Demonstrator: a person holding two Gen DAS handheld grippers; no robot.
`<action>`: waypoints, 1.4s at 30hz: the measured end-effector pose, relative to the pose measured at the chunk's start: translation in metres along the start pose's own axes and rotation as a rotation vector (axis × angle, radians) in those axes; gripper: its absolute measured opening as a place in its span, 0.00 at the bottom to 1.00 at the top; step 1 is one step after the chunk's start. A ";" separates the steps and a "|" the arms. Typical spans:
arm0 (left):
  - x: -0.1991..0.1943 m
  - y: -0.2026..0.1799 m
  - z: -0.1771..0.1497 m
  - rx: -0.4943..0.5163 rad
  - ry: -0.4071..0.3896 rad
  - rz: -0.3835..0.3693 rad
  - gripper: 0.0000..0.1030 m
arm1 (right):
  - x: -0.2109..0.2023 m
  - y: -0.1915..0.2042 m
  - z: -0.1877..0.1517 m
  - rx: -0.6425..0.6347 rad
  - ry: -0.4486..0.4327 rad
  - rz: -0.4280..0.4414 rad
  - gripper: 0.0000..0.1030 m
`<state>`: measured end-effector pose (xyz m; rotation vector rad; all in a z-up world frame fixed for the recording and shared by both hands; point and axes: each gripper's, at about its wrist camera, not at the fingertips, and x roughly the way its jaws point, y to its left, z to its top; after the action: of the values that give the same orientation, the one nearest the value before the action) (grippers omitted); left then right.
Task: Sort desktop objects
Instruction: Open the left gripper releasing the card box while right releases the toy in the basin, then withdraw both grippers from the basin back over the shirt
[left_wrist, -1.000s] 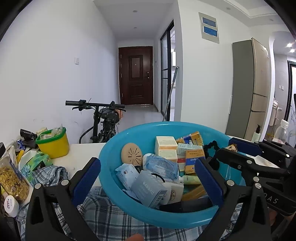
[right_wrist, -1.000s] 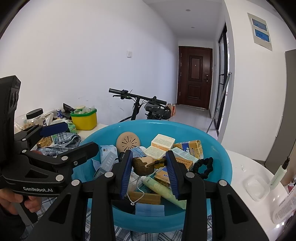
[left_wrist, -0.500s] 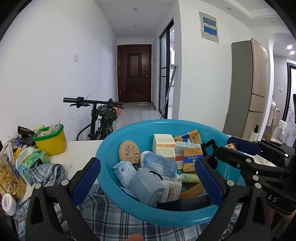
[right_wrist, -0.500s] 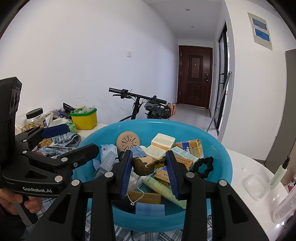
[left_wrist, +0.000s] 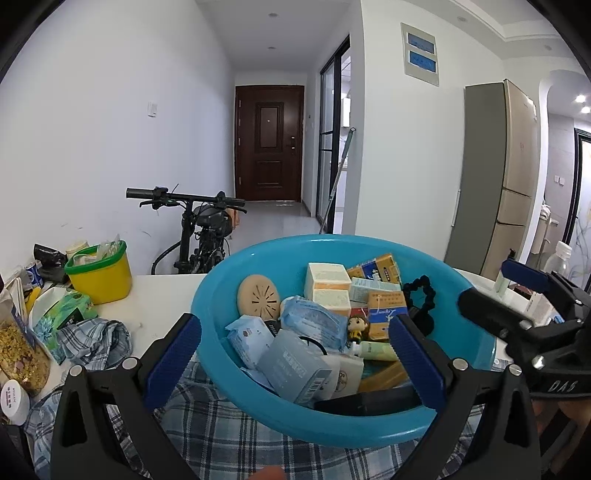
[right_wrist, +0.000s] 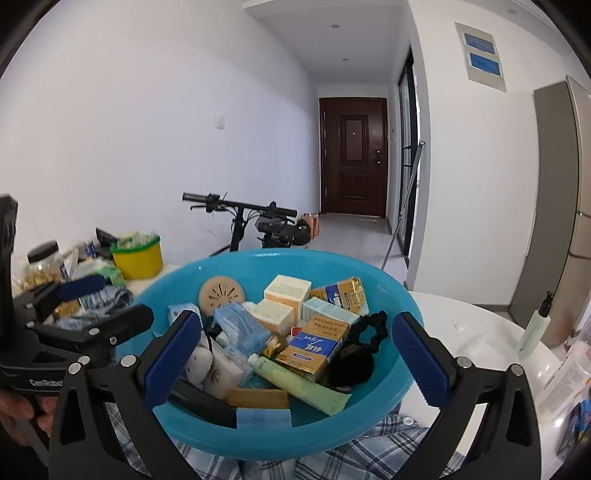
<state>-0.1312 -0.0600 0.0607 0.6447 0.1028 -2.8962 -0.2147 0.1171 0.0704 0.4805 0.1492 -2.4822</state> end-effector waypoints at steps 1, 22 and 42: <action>-0.001 0.000 0.000 0.006 -0.004 0.008 1.00 | 0.000 0.001 -0.001 -0.001 0.001 0.007 1.00; -0.005 0.001 -0.001 0.008 -0.010 -0.008 1.00 | -0.084 0.023 -0.011 -0.020 -0.015 -0.004 1.00; -0.004 -0.014 -0.011 0.064 -0.001 -0.013 1.00 | -0.092 0.014 -0.086 0.005 0.064 0.011 1.00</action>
<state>-0.1255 -0.0446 0.0533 0.6557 0.0143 -2.9225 -0.1108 0.1735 0.0246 0.5614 0.1660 -2.4579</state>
